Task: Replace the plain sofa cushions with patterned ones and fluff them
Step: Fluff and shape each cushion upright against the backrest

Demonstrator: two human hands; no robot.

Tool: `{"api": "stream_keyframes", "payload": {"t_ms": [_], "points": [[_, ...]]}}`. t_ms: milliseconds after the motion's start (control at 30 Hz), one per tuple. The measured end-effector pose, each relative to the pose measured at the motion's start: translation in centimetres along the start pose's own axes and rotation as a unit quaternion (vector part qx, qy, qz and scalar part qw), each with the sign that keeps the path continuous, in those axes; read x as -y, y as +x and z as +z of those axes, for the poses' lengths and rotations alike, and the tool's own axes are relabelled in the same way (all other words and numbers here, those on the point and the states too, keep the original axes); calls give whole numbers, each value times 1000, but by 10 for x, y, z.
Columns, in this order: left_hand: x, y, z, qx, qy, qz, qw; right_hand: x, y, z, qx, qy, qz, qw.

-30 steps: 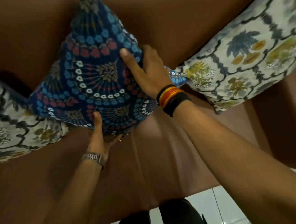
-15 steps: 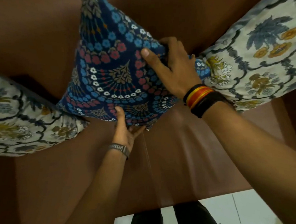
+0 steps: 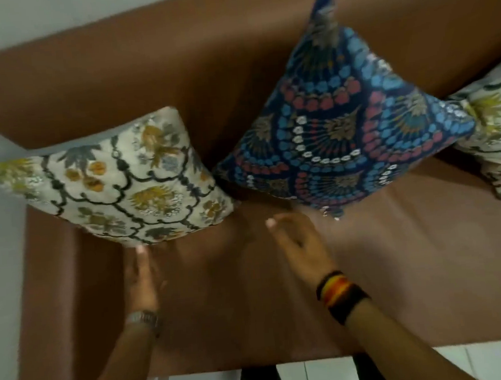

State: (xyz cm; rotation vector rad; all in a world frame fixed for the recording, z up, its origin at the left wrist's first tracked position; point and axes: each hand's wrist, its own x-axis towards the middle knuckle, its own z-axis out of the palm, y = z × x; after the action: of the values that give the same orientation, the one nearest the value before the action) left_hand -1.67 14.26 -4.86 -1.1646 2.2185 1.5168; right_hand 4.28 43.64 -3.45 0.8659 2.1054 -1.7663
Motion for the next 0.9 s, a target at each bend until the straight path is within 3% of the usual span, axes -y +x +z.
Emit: {"api": "stream_keyframes", "payload": {"t_ms": [133,233,333,433,567,900], "points": [[-36,97,-48,52,48,48,996,57,51,110,54,27,-57,997],[-52,146,-62,97,49,56,992,99,76,164,-11,70,-95,993],[-48,153,-67,131,1,55,990,125,67,198,-75,41,-101,991],[-31,136,-68,188,-58,-3,980,152,51,212,-104,-47,-157,981],[-20,117,-53,226,-182,-97,952,202,56,218,-70,-132,-213,966],[-19,133,-40,260,-215,-123,933,220,51,229,-79,-243,-242,936]]}}
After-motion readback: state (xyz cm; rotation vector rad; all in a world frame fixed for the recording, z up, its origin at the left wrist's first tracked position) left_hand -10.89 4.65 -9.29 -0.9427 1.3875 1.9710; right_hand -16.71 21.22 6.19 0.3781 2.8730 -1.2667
